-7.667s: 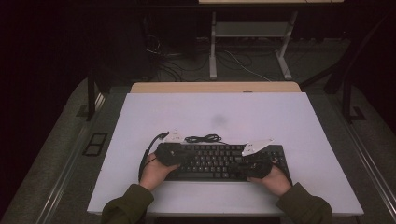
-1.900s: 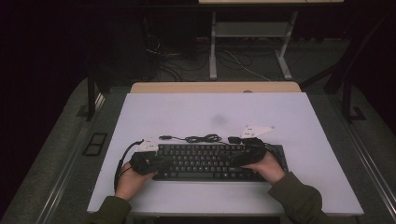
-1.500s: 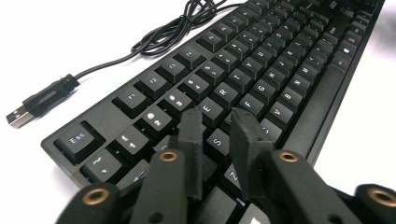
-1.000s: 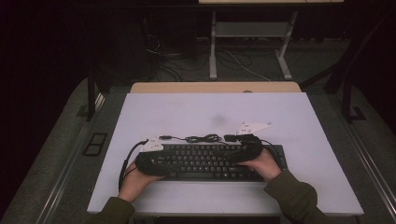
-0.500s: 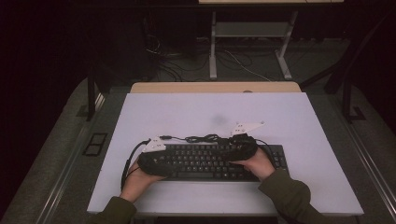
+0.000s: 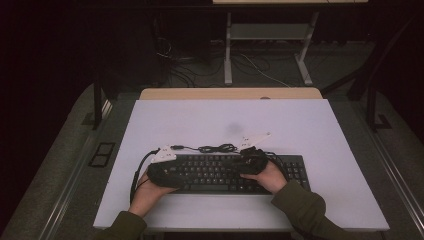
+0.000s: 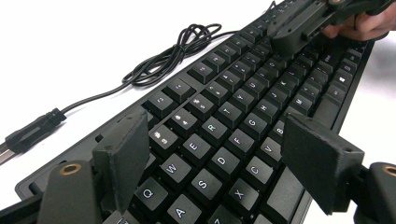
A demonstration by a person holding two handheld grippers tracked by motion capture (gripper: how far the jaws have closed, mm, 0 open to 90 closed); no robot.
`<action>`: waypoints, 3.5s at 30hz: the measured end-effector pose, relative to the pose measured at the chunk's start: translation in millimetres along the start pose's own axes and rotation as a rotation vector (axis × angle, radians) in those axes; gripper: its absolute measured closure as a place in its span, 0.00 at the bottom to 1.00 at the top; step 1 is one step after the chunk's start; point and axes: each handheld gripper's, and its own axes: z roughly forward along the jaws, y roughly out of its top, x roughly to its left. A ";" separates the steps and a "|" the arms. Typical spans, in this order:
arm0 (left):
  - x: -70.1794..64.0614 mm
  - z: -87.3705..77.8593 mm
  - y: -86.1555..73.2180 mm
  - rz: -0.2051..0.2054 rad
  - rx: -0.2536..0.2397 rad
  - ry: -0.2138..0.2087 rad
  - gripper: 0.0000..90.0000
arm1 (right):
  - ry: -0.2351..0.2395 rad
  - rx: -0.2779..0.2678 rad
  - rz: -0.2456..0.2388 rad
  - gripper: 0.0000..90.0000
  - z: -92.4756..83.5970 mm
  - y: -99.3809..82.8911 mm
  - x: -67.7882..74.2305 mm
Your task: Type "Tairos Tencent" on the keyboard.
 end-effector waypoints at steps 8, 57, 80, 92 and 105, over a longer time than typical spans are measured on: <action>-1.5 1.2 -0.9 -0.002 -0.004 0.006 0.25 | 0.001 0.056 -0.011 0.99 10.6 -0.2 0.1; -1.5 -2.7 -1.8 -0.025 -0.020 -0.015 0.24 | 0.005 -0.018 0.011 0.39 5.1 2.4 -5.7; 5.1 9.2 25.1 -0.018 -0.043 -0.009 0.28 | 0.009 -0.084 0.016 0.30 -0.6 6.3 -7.6; 2.1 16.3 24.6 -0.005 -0.025 -0.038 0.55 | 0.004 -0.083 0.017 0.29 -0.5 5.5 -8.1; 1.6 23.9 21.6 0.009 0.031 -0.081 0.91 | 0.008 -0.072 0.012 0.29 2.2 4.4 -5.8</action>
